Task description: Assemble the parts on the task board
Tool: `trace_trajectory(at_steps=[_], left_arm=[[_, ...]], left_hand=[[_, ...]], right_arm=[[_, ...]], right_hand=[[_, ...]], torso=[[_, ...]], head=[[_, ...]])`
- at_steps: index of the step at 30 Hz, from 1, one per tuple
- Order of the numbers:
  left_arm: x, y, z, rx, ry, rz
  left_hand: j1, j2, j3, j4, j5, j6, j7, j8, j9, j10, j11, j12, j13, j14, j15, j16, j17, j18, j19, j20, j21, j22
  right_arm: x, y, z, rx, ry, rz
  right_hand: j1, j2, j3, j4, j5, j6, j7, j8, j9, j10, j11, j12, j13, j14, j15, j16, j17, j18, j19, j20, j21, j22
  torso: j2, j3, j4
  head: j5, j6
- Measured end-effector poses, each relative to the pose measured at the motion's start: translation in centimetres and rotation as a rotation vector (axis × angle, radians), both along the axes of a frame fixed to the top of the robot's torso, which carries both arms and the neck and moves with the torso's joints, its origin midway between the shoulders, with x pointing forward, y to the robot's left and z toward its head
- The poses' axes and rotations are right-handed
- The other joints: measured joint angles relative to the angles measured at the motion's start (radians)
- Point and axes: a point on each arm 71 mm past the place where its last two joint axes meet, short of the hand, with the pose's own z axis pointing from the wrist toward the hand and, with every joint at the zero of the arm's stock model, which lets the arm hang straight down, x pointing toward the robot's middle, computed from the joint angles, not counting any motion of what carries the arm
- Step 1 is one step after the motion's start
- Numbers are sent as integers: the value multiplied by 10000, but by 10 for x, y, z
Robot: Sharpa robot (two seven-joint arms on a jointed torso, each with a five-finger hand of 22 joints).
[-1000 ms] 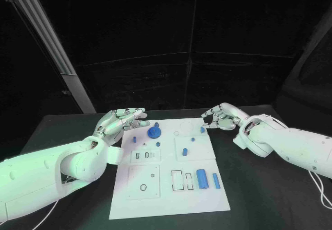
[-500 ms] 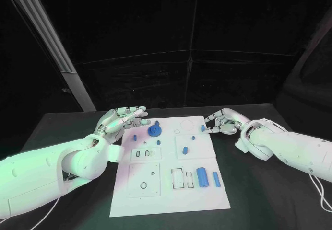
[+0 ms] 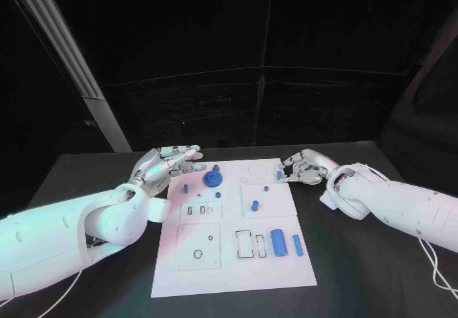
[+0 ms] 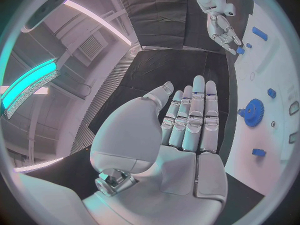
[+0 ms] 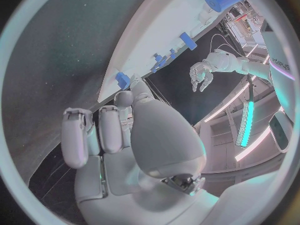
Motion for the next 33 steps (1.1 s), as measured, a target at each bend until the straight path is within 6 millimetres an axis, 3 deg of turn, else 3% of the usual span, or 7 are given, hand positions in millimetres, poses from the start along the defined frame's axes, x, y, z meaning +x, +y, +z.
trace_trajectory(at_steps=[8,31,33], left_arm=[[0,0,0,4,17,-11],[0,1,0,5,42,-33],[0,1,0,5,43,-34]], left_hand=[[-46,-45,28,-28,0,0,0,0,0,0,0,0,0,0,0,0,-1,0,0,0,0,1],[-43,-43,55,-1,0,-35,35,0,0,0,0,0,1,0,0,-40,9,0,0,0,-39,1],[-43,-43,55,-1,0,-35,35,0,0,0,0,0,0,0,0,-40,9,0,0,0,-39,0]], right_arm=[[2,1,-4,-106,84,-91],[6,4,-8,-248,308,-262],[7,4,-8,-253,320,-269]], right_hand=[[124,124,74,-74,-51,130,-9,0,-1,88,-17,151,99,0,0,40,103,0,0,0,0,0],[123,123,100,-99,-139,166,-46,0,-3,196,-53,286,210,0,1,87,199,0,36,-35,39,-1],[122,208,126,-125,-139,201,-11,0,-3,196,-53,287,230,0,1,87,216,0,36,-35,80,0]], torso=[[-13,0,10],[-15,10,-1],[-15,10,-1]], head=[[29,-1],[15,-26],[14,-36]])
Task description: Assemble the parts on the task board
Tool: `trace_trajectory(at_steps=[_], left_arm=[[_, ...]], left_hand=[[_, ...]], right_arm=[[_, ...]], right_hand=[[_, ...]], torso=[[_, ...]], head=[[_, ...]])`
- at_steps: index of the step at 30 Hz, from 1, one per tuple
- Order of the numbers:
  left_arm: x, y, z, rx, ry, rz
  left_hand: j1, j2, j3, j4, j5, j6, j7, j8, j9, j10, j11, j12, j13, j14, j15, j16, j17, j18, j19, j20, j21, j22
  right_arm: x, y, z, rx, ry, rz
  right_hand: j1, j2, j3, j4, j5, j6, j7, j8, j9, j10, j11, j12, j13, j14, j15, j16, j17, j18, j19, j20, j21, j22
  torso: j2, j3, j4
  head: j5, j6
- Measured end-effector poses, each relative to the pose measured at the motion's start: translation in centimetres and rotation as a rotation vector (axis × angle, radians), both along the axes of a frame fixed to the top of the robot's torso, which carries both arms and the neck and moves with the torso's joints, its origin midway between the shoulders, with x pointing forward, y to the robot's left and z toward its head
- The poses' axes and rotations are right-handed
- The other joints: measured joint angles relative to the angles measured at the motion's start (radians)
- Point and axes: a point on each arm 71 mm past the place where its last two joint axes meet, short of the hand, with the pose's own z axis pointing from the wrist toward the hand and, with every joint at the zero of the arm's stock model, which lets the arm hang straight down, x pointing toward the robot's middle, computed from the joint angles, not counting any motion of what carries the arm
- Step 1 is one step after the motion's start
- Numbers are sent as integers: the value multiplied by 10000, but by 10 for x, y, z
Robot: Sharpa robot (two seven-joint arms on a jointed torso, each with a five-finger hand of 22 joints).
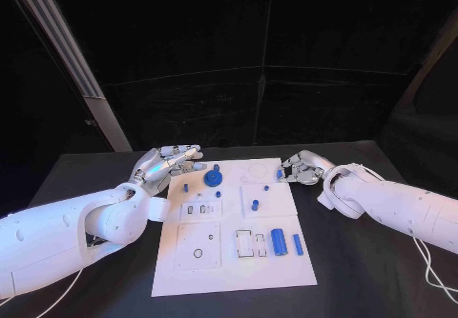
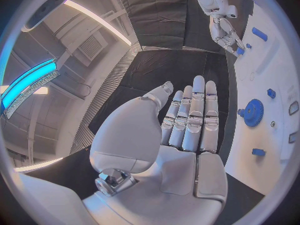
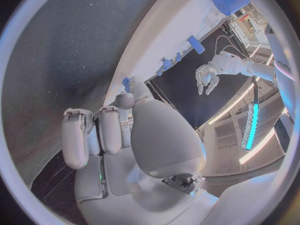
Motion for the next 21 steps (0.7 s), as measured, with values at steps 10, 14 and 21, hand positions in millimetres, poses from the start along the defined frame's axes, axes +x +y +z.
trace_trajectory(at_steps=[10,14,21], left_arm=[[0,0,0,-2,2,-1],[0,0,0,-1,2,1],[0,1,0,2,1,9]], left_hand=[[-52,-52,0,0,0,0,0,0,0,-36,36,0,0,0,0,0,10,0,0,0,0,0],[-52,-52,0,0,0,0,0,0,0,-36,36,0,0,0,0,0,9,0,0,0,0,0],[-52,-52,28,-29,0,-25,-25,0,0,-36,36,0,0,0,0,0,8,0,0,0,0,0]], right_arm=[[1,3,-1,-2,47,2],[1,4,-1,1,52,8],[2,5,-1,7,59,21]], right_hand=[[-53,51,0,0,-46,36,-36,0,-1,36,36,1,0,0,1,40,22,0,0,0,0,0],[-53,51,0,0,-84,69,-3,0,-1,35,36,61,13,1,1,39,21,0,0,0,0,0],[-53,50,27,-27,-84,69,-3,0,-1,35,36,61,12,0,1,39,35,1,0,1,0,0]], torso=[[0,3,1],[0,4,5],[0,6,6]], head=[[-24,-13],[-25,-12],[-22,-23]])
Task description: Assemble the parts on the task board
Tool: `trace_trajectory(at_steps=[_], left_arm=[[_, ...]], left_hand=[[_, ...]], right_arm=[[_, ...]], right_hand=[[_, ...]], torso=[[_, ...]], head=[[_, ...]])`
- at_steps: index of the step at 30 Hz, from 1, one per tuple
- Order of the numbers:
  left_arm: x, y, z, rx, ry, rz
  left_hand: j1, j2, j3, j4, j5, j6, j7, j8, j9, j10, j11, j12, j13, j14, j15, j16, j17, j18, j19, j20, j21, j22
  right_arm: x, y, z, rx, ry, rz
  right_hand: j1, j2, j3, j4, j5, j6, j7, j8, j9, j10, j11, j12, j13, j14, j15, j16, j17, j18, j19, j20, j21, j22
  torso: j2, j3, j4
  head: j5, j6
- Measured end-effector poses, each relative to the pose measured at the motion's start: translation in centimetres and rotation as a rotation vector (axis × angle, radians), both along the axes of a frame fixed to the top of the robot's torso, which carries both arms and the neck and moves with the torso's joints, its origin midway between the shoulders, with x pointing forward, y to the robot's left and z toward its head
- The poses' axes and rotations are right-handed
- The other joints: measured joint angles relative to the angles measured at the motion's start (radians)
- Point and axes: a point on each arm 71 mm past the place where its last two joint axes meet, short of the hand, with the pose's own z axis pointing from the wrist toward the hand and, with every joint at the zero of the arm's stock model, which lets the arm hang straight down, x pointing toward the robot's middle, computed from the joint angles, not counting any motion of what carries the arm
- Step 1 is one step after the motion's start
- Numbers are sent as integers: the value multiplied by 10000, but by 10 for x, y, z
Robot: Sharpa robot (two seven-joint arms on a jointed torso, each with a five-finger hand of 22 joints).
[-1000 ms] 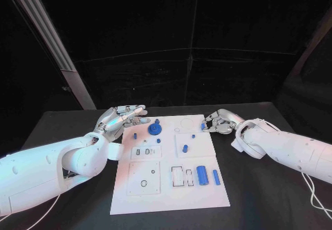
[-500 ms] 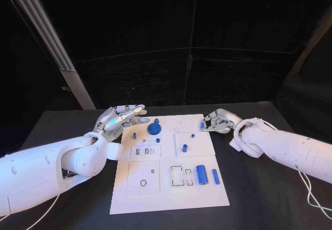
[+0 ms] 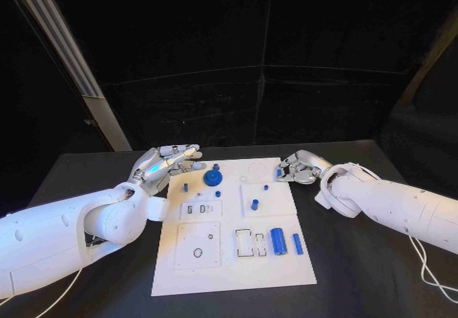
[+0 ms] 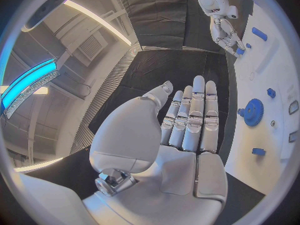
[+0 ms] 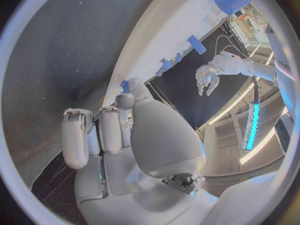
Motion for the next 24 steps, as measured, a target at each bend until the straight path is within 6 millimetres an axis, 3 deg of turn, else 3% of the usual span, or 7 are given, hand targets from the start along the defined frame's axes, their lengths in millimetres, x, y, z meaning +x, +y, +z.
trace_trajectory(at_steps=[8,17,24], left_arm=[[0,0,0,0,0,-3],[0,0,0,3,2,3],[0,0,0,7,2,9]], left_hand=[[0,0,0,0,0,-11,-11,0,0,0,0,0,0,0,0,0,8,0,0,0,0,0],[0,0,29,29,0,-47,25,0,0,0,0,0,-9,0,0,0,7,0,36,35,0,0],[0,0,29,29,0,-47,25,0,0,0,0,0,-8,0,0,0,6,0,35,35,0,0]], right_arm=[[0,0,0,-8,13,-16],[-1,0,1,-7,-33,-39],[-5,7,4,121,-195,85]], right_hand=[[-12,116,93,28,-60,384,31,127,16,0,0,0,28,0,0,0,15,-1,0,0,0,0],[29,319,414,-48,-124,1024,-157,358,55,27,-74,15,43,18,-91,0,46,-1,21,-21,0,0],[-13,487,613,-3,-194,1092,-129,424,55,68,-146,118,133,17,-162,41,95,-1,36,-35,38,0]], torso=[[3,0,-9],[2,4,-11],[0,14,-9]], head=[[-20,-17],[-30,-32],[-13,-42]])
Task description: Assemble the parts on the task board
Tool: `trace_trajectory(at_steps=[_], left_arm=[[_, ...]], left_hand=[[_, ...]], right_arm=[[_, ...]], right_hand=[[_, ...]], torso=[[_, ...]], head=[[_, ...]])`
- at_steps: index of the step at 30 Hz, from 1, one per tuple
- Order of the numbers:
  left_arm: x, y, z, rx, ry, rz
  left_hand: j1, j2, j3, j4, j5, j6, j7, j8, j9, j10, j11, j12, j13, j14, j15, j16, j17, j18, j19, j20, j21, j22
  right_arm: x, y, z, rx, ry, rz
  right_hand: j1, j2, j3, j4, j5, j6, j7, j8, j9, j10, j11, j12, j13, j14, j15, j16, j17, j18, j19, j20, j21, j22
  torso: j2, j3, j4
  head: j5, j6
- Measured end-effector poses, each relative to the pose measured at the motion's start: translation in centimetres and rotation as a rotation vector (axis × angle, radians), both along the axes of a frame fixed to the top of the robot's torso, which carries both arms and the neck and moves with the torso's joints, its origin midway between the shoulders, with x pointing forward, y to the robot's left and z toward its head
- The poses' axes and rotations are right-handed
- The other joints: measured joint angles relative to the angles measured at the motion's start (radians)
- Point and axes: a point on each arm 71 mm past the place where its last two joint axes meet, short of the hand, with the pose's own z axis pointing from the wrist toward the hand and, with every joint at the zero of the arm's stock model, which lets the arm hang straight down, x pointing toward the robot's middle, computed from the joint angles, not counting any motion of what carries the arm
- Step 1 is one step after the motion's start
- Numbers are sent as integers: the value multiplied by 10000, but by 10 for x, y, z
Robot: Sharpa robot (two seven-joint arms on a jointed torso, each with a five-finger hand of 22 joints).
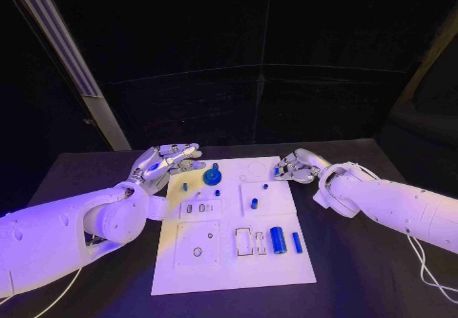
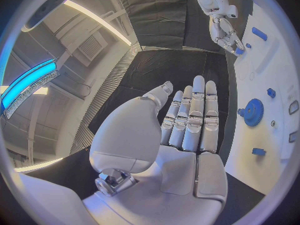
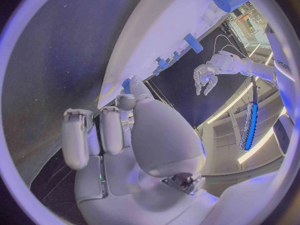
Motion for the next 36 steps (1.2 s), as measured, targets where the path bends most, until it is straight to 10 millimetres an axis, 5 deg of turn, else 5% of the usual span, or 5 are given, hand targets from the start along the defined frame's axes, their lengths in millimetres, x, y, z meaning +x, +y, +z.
trace_trajectory(at_steps=[7,15,25,36], left_arm=[[0,0,0,0,4,-4],[0,0,0,-4,2,-10],[2,-5,2,-17,-51,-75],[5,2,5,55,-143,101]], left_hand=[[0,0,0,0,0,0,0,0,0,0,0,0,1,0,0,0,0,0,0,0,0,0],[-39,-39,28,-28,0,0,0,0,0,0,0,0,2,0,0,0,10,-1,0,0,0,0],[-39,-39,27,-28,0,0,0,0,0,0,0,0,2,0,0,0,9,-1,0,0,0,0],[-39,-39,27,-28,0,1,0,0,0,0,0,0,3,0,0,0,8,-1,0,0,0,0]], right_arm=[[-13,14,10,199,-188,251],[-30,58,30,93,-468,704],[-43,129,38,-390,-471,1266],[-49,175,33,-1627,-1245,2100]], right_hand=[[-121,119,-28,34,47,1,1,9,0,0,1,54,47,0,0,0,0,1,36,-36,0,0],[-345,47,31,171,46,0,-1,9,-34,37,-34,163,128,0,1,0,-9,0,36,-35,0,0],[-346,45,51,202,44,-2,-4,5,-59,38,-35,163,128,0,2,0,-89,0,-2,-72,0,0],[-397,-8,71,235,40,0,-11,-28,-58,131,-52,288,261,0,2,0,-32,1,-2,-72,0,0]], torso=[[-16,-17,-6],[-57,-53,-17],[-116,-133,13],[-122,-134,18]], head=[[-7,6],[17,13],[219,-62],[443,-151]])
